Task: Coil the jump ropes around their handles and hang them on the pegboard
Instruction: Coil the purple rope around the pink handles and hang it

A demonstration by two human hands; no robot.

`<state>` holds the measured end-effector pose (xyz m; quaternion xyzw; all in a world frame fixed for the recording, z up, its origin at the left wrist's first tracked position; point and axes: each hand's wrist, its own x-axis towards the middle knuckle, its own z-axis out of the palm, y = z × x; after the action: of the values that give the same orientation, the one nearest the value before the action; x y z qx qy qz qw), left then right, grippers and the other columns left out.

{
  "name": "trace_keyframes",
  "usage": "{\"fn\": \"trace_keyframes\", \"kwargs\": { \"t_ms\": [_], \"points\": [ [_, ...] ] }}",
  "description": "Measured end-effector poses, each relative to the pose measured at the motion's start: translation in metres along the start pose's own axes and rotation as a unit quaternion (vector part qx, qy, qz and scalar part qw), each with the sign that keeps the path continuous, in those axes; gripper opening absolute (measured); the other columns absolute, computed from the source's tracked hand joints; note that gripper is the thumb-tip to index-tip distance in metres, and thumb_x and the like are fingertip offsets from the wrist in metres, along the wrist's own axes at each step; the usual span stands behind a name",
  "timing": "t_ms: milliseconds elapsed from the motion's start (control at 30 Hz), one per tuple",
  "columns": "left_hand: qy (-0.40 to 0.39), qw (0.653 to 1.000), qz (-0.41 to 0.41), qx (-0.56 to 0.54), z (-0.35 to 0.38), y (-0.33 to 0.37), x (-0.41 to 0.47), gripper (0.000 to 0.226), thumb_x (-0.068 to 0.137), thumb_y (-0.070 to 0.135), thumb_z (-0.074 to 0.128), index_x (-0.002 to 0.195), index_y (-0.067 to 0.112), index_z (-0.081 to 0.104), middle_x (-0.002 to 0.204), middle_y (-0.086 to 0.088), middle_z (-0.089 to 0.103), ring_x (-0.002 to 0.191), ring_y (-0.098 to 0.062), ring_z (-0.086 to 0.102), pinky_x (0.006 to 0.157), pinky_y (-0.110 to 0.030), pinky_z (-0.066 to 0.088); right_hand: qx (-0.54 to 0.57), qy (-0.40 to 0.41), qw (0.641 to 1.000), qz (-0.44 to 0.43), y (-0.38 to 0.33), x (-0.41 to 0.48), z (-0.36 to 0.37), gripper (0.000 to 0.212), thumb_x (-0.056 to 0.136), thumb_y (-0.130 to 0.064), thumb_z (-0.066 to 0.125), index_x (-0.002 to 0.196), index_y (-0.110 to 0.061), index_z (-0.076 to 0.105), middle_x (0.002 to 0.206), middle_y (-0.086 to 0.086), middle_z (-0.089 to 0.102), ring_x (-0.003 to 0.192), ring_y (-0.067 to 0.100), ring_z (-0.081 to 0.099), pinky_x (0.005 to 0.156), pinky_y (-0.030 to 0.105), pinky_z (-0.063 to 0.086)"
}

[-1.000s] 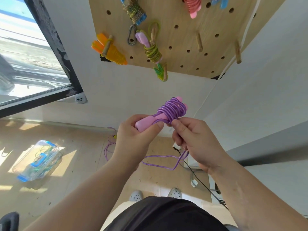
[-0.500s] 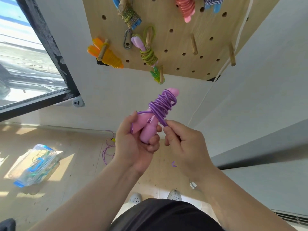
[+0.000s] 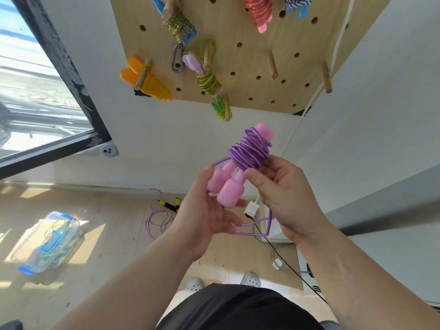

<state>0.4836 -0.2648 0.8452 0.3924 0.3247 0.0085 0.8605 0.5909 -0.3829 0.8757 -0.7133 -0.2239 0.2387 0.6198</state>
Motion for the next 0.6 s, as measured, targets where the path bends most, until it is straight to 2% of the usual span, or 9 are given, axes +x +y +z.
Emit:
{"fn": "trace_keyframes", "kwargs": {
  "t_ms": [67,133,200,267,367,400,433,533,600],
  "points": [
    [0.080,0.972,0.167,0.148,0.002,-0.010,-0.002,0.068,0.066,0.069,0.065,0.122,0.031,0.057,0.100,0.011,0.069,0.078,-0.016,0.066,0.063,-0.028,0.054,0.006,0.043,0.999,0.018,0.002,0.002,0.001,0.013,0.091,-0.017,0.074,0.103,-0.017,0.073,0.076,-0.008,0.067,0.052,0.001,0.052,0.059,0.018,0.035],
    [0.125,0.906,0.260,0.308,0.000,-0.016,-0.002,0.081,0.057,0.064,0.073,0.129,0.039,0.045,0.113,0.020,0.059,0.094,-0.007,0.063,0.074,-0.026,0.055,0.021,0.071,0.997,0.036,0.004,0.001,0.005,0.011,0.090,-0.017,0.074,0.100,-0.014,0.073,0.071,-0.009,0.065,0.052,0.001,0.052,0.059,0.020,0.036],
    [0.161,0.861,0.309,0.372,-0.006,-0.016,0.001,0.092,0.059,0.064,0.074,0.139,0.036,0.038,0.128,0.020,0.049,0.104,-0.005,0.056,0.081,-0.024,0.052,0.019,0.072,0.996,0.050,0.005,-0.002,0.010,0.017,0.085,-0.024,0.079,0.099,-0.015,0.074,0.079,-0.001,0.072,0.061,0.006,0.062,0.062,0.028,0.046],
    [0.159,0.822,0.358,0.413,-0.012,-0.012,0.005,0.085,0.066,0.062,0.072,0.139,0.029,0.044,0.128,0.021,0.049,0.102,-0.006,0.055,0.083,-0.025,0.050,0.012,0.062,0.996,0.055,0.004,-0.005,0.014,0.025,0.079,-0.030,0.082,0.100,-0.017,0.075,0.090,0.009,0.076,0.077,0.018,0.070,0.070,0.035,0.053],
    [0.152,0.789,0.373,0.464,-0.016,-0.007,0.007,0.060,0.069,0.057,0.068,0.120,0.027,0.061,0.105,0.019,0.063,0.093,-0.009,0.061,0.079,-0.035,0.053,0.032,0.044,0.997,0.051,0.003,-0.008,0.013,0.014,0.086,-0.017,0.078,0.100,-0.015,0.076,0.081,0.008,0.074,0.055,0.004,0.056,0.057,0.018,0.042],
    [0.152,0.793,0.370,0.460,-0.017,-0.004,0.007,0.054,0.069,0.056,0.067,0.115,0.027,0.064,0.098,0.017,0.066,0.088,-0.010,0.063,0.075,-0.036,0.054,0.040,0.031,0.997,0.050,0.001,-0.009,0.012,0.013,0.089,-0.013,0.074,0.102,-0.016,0.077,0.077,0.004,0.072,0.051,0.003,0.050,0.053,0.016,0.039],
    [0.147,0.811,0.360,0.437,-0.017,-0.002,0.006,0.050,0.069,0.054,0.067,0.111,0.026,0.067,0.092,0.014,0.069,0.081,-0.010,0.065,0.070,-0.035,0.055,0.047,0.014,0.998,0.050,0.000,-0.011,0.012,0.017,0.092,-0.010,0.070,0.105,-0.018,0.076,0.076,0.002,0.071,0.049,0.006,0.047,0.052,0.017,0.037],
    [0.075,0.928,0.269,0.247,-0.014,0.006,0.004,0.041,0.068,0.042,0.071,0.100,0.017,0.074,0.079,0.005,0.072,0.067,-0.018,0.065,0.057,-0.032,0.051,0.065,-0.030,0.996,0.053,-0.006,-0.012,0.009,0.027,0.096,-0.001,0.061,0.114,-0.018,0.072,0.080,0.007,0.071,0.054,0.011,0.050,0.051,0.021,0.036],
    [0.014,0.978,0.184,0.094,-0.013,0.007,0.003,0.043,0.065,0.033,0.073,0.097,0.003,0.072,0.077,-0.011,0.067,0.064,-0.028,0.062,0.053,-0.032,0.050,0.072,-0.038,0.995,0.065,-0.010,-0.010,0.003,0.026,0.097,0.002,0.058,0.110,-0.016,0.071,0.084,0.011,0.075,0.055,0.012,0.053,0.050,0.021,0.037]
  ]
}}
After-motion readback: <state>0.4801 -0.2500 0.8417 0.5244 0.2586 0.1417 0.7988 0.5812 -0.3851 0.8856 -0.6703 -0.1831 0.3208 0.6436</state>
